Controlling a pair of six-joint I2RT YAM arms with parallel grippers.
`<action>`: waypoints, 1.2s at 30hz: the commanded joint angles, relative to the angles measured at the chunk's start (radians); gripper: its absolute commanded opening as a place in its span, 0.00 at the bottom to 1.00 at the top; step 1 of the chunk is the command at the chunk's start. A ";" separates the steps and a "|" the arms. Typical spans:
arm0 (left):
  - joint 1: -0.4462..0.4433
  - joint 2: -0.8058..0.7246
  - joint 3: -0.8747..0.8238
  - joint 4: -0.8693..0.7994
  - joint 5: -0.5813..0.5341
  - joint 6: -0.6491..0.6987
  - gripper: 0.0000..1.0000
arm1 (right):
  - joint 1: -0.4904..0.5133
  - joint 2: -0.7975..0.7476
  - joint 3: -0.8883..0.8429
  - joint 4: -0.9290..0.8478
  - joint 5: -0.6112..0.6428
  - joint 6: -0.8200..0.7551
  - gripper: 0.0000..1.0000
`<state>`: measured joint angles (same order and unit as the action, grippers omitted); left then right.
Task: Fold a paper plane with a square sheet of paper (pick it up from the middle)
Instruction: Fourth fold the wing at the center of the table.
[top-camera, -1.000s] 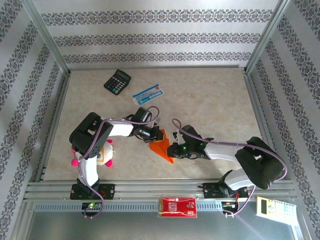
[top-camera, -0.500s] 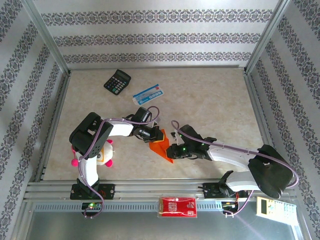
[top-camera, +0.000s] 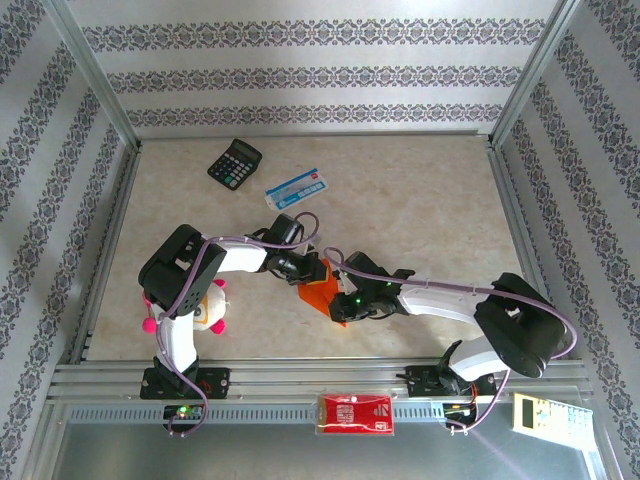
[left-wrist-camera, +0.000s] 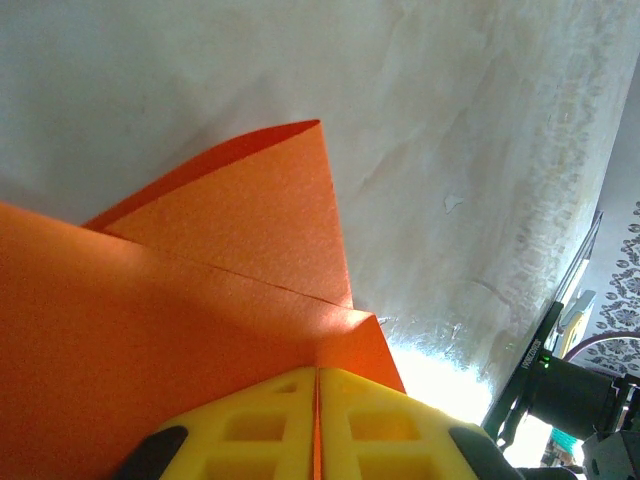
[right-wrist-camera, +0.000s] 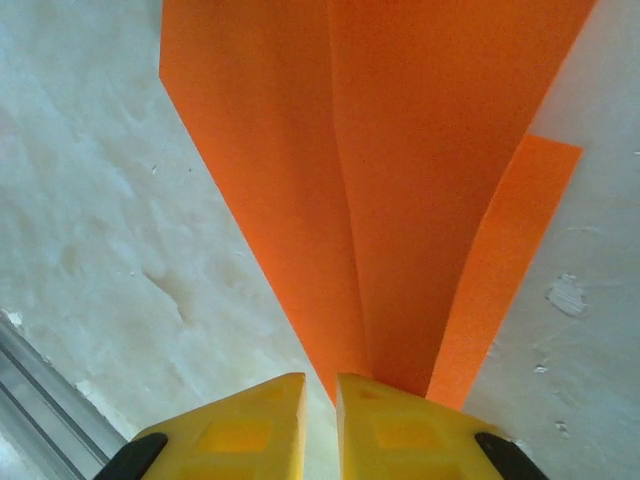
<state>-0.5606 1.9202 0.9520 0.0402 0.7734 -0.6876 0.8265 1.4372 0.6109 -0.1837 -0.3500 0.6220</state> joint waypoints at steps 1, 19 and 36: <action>0.022 0.037 -0.006 -0.102 -0.092 0.035 0.12 | -0.018 0.003 0.011 -0.034 0.023 -0.021 0.16; 0.022 0.041 -0.001 -0.102 -0.091 0.039 0.11 | -0.035 0.001 -0.043 0.006 0.000 0.001 0.15; 0.023 0.044 -0.003 -0.105 -0.095 0.042 0.12 | -0.024 -0.053 -0.134 0.048 -0.023 0.064 0.15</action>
<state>-0.5606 1.9202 0.9562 0.0296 0.7670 -0.6838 0.8005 1.4025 0.5117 -0.0772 -0.3500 0.6598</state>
